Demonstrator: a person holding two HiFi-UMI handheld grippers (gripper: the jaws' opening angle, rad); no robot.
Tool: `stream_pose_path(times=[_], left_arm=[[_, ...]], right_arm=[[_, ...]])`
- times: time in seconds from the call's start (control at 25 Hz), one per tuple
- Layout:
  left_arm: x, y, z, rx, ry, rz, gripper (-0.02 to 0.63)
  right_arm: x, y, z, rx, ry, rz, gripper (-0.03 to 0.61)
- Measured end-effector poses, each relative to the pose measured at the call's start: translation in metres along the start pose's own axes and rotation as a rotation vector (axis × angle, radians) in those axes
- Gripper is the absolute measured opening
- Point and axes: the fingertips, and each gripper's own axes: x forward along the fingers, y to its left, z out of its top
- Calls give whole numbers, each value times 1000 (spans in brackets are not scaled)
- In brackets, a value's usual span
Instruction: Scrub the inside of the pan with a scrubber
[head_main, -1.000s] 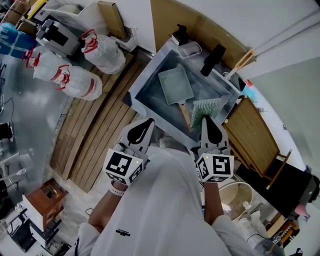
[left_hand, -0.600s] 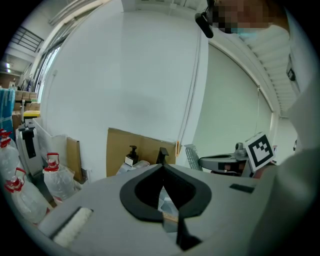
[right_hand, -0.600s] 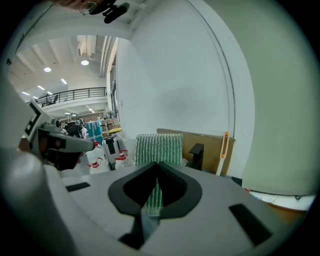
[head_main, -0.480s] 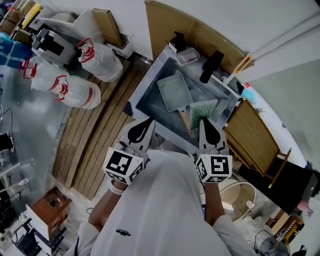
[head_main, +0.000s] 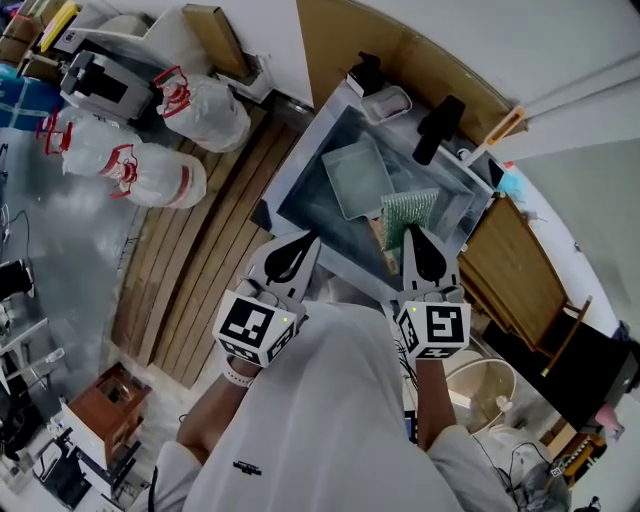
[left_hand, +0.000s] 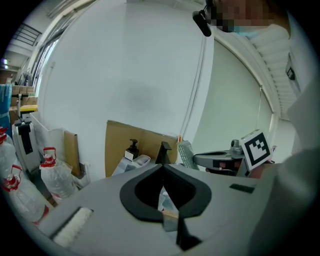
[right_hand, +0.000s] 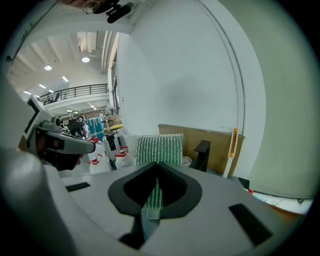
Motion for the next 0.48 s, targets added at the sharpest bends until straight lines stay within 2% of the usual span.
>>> stream_pose_path(times=[0.28,0.48], left_arm=[[32,17,-12,0,43,-3,0],[59,36,-23,12,77,-6,0]], right_arm=[[38,-3,-6,-42,27,28,11],[75,-8,-24,-65,80,47,11]])
